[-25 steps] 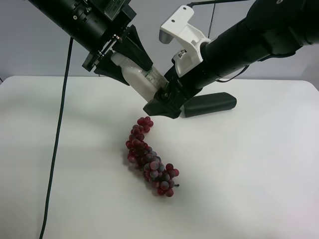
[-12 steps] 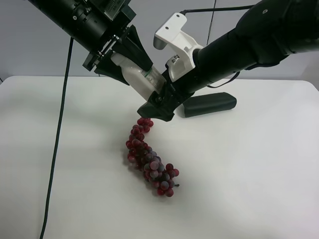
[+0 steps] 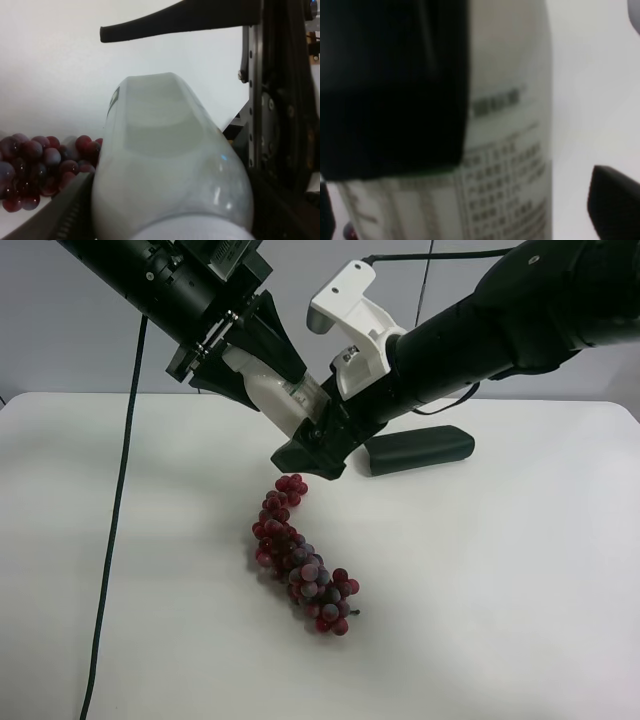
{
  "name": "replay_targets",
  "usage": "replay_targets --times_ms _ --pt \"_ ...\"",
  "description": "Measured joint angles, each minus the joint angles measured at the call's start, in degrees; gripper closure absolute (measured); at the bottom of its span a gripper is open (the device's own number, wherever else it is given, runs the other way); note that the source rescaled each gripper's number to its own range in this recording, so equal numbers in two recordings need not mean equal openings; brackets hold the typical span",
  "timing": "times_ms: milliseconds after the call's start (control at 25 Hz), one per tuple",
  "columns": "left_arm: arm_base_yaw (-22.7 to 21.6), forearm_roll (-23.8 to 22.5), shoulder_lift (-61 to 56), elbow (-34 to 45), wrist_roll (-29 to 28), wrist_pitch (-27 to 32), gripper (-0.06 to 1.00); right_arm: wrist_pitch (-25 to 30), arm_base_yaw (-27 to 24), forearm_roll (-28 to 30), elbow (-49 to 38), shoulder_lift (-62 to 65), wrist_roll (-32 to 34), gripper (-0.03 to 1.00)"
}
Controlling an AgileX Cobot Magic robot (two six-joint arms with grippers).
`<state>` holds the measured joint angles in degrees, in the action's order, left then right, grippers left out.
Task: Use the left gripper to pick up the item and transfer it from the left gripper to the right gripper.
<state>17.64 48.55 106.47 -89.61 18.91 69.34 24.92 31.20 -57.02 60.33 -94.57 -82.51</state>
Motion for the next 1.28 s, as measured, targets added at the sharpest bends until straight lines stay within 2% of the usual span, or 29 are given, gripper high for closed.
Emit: replay_targets --times_ms 240,600,680,760,800,840,880,920,960,1280 --pt "0.00 0.00 0.00 0.00 0.05 0.00 0.92 0.24 0.00 -6.36 0.00 0.00 -6.29 -0.03" --pt "0.00 0.00 0.00 0.00 1.36 0.00 0.92 0.55 0.00 -7.77 0.00 0.00 -8.54 -0.03" --pt "0.00 0.00 0.00 0.00 1.55 0.00 0.92 0.55 0.00 -7.78 0.00 0.00 -8.54 0.00" --pt "0.00 0.00 0.00 0.00 1.68 0.00 0.92 0.19 0.00 -7.78 0.00 0.00 -8.54 0.11" --pt "0.00 0.00 0.00 0.00 1.69 0.00 0.92 0.01 0.00 -7.78 0.00 0.00 -8.54 0.25" --pt "0.00 0.00 0.00 0.00 1.69 0.00 0.92 -0.42 0.00 -7.78 0.00 0.00 -8.54 0.47" --pt "0.00 0.00 0.00 0.00 1.74 0.00 0.92 -0.98 0.00 -7.78 0.00 0.00 -8.56 0.80" --pt "0.00 0.00 0.00 0.00 1.74 0.00 0.92 -0.83 0.11 -7.77 0.00 0.00 -8.82 0.97" --pt "0.00 0.31 0.00 0.00 1.71 -0.71 0.91 -1.35 0.17 -7.77 0.00 0.00 -8.86 0.89" --pt "0.00 0.47 0.00 -0.01 1.89 -0.88 0.91 -1.35 0.17 -7.77 0.00 0.00 -8.97 0.92"
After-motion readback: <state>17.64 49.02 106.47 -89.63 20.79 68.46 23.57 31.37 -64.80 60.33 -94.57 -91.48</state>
